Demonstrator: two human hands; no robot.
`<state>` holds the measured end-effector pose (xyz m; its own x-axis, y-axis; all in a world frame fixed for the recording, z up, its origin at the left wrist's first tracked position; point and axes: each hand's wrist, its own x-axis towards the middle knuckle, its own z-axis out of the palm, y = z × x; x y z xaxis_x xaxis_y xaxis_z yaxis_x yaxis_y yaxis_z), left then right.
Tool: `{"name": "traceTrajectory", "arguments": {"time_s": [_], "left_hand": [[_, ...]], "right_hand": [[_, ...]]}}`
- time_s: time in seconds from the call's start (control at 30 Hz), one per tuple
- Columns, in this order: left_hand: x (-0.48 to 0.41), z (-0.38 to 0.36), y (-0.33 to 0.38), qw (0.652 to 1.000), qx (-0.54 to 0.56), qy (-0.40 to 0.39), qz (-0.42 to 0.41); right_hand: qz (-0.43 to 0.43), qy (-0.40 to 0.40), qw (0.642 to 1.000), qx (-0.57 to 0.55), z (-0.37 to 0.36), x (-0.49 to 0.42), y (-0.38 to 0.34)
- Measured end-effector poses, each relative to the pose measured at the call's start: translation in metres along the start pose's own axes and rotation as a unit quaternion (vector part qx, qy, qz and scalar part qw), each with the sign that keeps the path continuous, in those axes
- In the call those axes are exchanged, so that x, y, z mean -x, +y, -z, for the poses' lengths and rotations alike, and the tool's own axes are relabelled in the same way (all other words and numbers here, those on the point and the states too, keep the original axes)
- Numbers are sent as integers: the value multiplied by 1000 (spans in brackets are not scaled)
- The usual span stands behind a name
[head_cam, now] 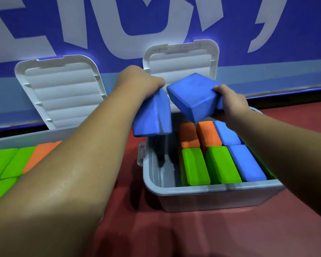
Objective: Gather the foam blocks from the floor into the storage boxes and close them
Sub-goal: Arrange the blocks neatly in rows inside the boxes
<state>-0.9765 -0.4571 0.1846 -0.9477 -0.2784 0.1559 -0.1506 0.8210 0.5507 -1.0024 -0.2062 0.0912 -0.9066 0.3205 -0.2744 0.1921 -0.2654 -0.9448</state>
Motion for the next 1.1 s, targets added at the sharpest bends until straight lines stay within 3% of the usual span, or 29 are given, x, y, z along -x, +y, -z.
{"name": "traceTrajectory", "arguments": {"time_s": [0.2, 0.33, 0.5, 0.63, 0.7, 0.9, 1.1], "left_hand": [[15, -35, 7, 987, -108, -116, -41], [30, -67, -2, 950, -189, -239, -70], [36, -97, -20, 895, -202, -394, -59], [24, -107, -45, 890, -47, -453, 35], [23, -111, -60, 866, 33, -492, 82], [33, -120, -78, 818, 49, -554, 144], [36, -123, -62, 773, 194, -567, 207]], "right_hand": [[17, 15, 1000, -21, 8, -4, -4], [23, 5, 1000, 6, 9, -6, -3], [53, -25, 991, 119, 5, -6, -1], [90, -57, 974, 202, -1, -7, 6], [97, -69, 964, 237, -7, -9, 12], [78, -144, 935, 314, -30, -11, 37], [4, -235, 896, 378, -50, -4, 61]]}}
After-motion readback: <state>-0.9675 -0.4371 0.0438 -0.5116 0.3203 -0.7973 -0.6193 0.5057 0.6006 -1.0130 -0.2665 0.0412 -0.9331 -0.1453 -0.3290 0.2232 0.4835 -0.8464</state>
